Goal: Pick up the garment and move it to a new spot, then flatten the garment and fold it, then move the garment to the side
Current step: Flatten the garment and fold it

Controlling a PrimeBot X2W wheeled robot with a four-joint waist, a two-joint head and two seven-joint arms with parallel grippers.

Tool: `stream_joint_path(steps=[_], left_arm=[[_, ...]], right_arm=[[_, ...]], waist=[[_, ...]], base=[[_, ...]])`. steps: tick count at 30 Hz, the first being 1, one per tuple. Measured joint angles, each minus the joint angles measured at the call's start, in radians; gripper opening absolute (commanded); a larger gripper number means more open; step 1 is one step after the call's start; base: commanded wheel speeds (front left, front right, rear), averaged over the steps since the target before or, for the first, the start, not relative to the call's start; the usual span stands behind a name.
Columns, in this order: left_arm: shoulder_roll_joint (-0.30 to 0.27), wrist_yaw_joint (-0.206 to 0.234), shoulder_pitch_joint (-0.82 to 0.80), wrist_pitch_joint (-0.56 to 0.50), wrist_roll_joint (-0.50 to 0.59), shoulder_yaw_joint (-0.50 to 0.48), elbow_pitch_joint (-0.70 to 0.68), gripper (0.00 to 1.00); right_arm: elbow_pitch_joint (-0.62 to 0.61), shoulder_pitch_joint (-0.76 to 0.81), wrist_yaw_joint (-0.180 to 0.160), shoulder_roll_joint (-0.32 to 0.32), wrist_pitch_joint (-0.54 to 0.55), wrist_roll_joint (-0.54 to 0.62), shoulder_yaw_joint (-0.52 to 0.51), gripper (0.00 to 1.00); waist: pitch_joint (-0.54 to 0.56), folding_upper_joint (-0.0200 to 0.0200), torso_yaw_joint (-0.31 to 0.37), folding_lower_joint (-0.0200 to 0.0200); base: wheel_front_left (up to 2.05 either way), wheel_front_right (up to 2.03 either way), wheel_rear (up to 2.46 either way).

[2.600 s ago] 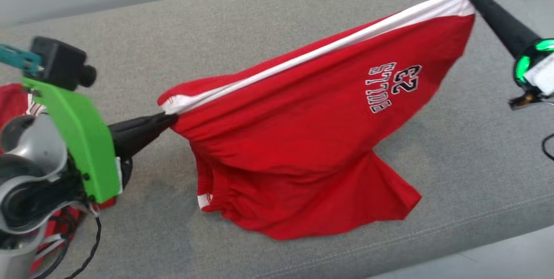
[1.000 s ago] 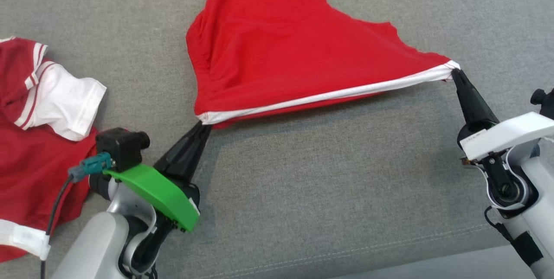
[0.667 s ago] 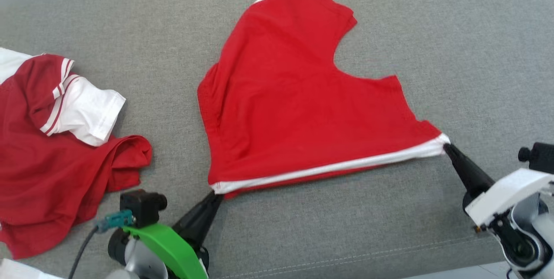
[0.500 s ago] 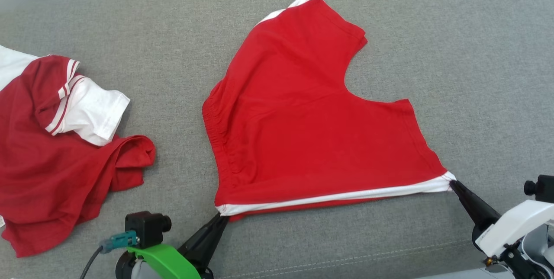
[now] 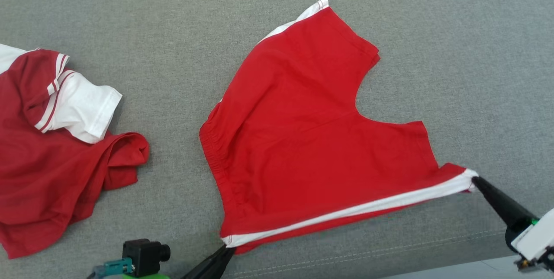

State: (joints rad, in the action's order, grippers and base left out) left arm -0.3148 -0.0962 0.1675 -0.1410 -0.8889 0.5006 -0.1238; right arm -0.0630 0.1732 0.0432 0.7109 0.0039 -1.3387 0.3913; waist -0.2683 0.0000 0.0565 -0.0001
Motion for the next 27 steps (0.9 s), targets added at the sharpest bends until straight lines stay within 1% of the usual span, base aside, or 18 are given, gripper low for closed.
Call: stream_joint_path(steps=[3, 6, 7, 11, 14, 15, 19, 23, 25, 26, 27], left_arm=[[-0.013, 0.0, -0.007, -0.023, -0.032, -0.014, -0.068, 0.0], [-0.014, 0.0, -0.046, -0.074, -0.081, -0.019, -0.136, 0.0], [-0.017, 0.0, -0.072, -0.094, -0.093, -0.027, -0.157, 0.0], [-0.039, 0.033, -0.187, -0.171, -0.123, -0.073, -0.215, 0.0], [-0.084, 0.064, -0.268, -0.244, -0.121, -0.088, -0.227, 0.0], [-0.09, 0.072, -0.291, -0.263, -0.122, -0.096, -0.234, 0.0], [-0.093, 0.107, -0.386, -0.337, -0.156, -0.114, -0.252, 0.0], [-0.102, 0.143, -0.478, -0.397, -0.165, -0.134, -0.255, 0.0], [-0.103, 0.16, -0.525, -0.415, -0.174, -0.148, -0.254, 0.0], [-0.102, 0.167, -0.549, -0.423, -0.174, -0.155, -0.253, 0.0], [-0.102, 0.169, -0.571, -0.432, -0.174, -0.161, -0.252, 0.0]], right_arm=[[-0.055, -0.056, 0.0, 0.015, -0.004, 0.001, -0.035, 0.0], [-0.09, -0.136, -0.003, 0.026, -0.002, 0.001, -0.064, 0.0], [-0.099, -0.164, -0.011, 0.034, 0.007, 0.003, -0.066, 0.0], [-0.116, -0.294, -0.047, 0.051, 0.038, 0.024, -0.079, 0.0], [-0.132, -0.404, -0.065, 0.051, 0.07, 0.046, -0.082, 0.0], [-0.138, -0.437, -0.075, 0.05, 0.079, 0.051, -0.08, 0.0], [-0.142, -0.552, -0.108, 0.051, 0.117, 0.067, -0.075, 0.0], [-0.133, -0.663, -0.125, 0.047, 0.151, 0.1, -0.057, 0.0], [-0.122, -0.712, -0.126, 0.039, 0.163, 0.119, -0.048, 0.0], [-0.116, -0.738, -0.135, 0.035, 0.17, 0.128, -0.042, 0.0], [-0.109, -0.764, -0.135, 0.03, 0.177, 0.137, -0.037, 0.0]], waist=[[-0.013, 0.0, 0.001, 0.0], [-0.033, 0.0, -0.001, 0.0], [-0.04, 0.0, -0.003, 0.0], [-0.079, 0.0, -0.012, 0.0], [-0.115, 0.0, -0.021, 0.0], [-0.127, 0.0, -0.024, 0.0], [-0.178, 0.0, -0.039, 0.0], [-0.232, 0.0, -0.056, 0.0], [-0.259, 0.0, -0.065, 0.0001], [-0.273, 0.0, -0.07, 0.0001], [-0.287, 0.0, -0.074, 0.0001]], base=[[0.0, 0.0, 0.0], [0.0, 0.0, 0.0], [0.0, 0.0, 0.0], [0.0, 0.0, 0.0], [0.0, 0.0, 0.0], [0.0, 0.0, 0.0], [0.0, 0.0, 0.0], [0.0, 0.0, 0.0], [0.0, 0.0, 0.0], [0.0, 0.0, 0.0], [0.0, 0.0, 0.0]])
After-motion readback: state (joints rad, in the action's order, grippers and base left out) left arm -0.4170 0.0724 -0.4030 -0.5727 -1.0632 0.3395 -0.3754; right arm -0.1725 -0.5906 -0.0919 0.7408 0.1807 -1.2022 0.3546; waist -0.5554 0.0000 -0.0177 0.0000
